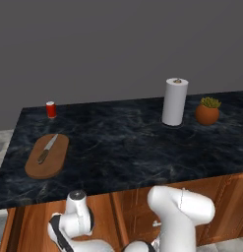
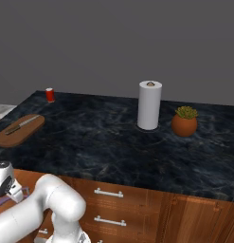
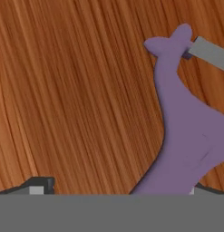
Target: Open the drawer on the left and place the cutting tools on the cutting board.
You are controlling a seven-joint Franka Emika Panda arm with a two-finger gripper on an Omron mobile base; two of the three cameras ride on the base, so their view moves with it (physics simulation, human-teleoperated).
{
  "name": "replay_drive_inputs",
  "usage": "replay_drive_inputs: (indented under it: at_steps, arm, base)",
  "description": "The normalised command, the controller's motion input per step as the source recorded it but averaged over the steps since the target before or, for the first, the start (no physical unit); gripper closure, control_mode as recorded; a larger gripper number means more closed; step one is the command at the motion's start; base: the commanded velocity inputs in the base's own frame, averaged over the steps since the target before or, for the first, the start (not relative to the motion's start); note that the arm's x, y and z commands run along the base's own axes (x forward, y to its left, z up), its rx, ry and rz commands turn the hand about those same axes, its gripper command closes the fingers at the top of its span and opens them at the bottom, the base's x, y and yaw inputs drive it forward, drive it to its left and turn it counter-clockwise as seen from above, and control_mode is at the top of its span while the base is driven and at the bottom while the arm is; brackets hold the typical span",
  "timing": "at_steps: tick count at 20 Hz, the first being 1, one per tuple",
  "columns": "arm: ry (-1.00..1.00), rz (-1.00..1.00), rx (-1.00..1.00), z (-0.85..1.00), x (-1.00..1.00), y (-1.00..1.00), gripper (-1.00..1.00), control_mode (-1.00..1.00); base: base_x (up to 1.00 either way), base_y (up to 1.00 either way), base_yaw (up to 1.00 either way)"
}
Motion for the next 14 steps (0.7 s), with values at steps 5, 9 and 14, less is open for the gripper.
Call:
replay_drive_inputs:
  at_steps: [5,9,14]
  arm:
    - [0.00,0.00,0.00,-0.08,0.00,0.10,1.00,-1.00]
    - [0.00,0.00,0.00,0.00,-0.02,0.00,1.00,-1.00]
    - [-0.08,0.00,0.00,0.02,-0.66,0.15,1.00,-1.00]
  base:
    - [0.00,0.00,0.00]
    - [0.00,0.00,0.00]
    - [0.00,0.00,0.00]
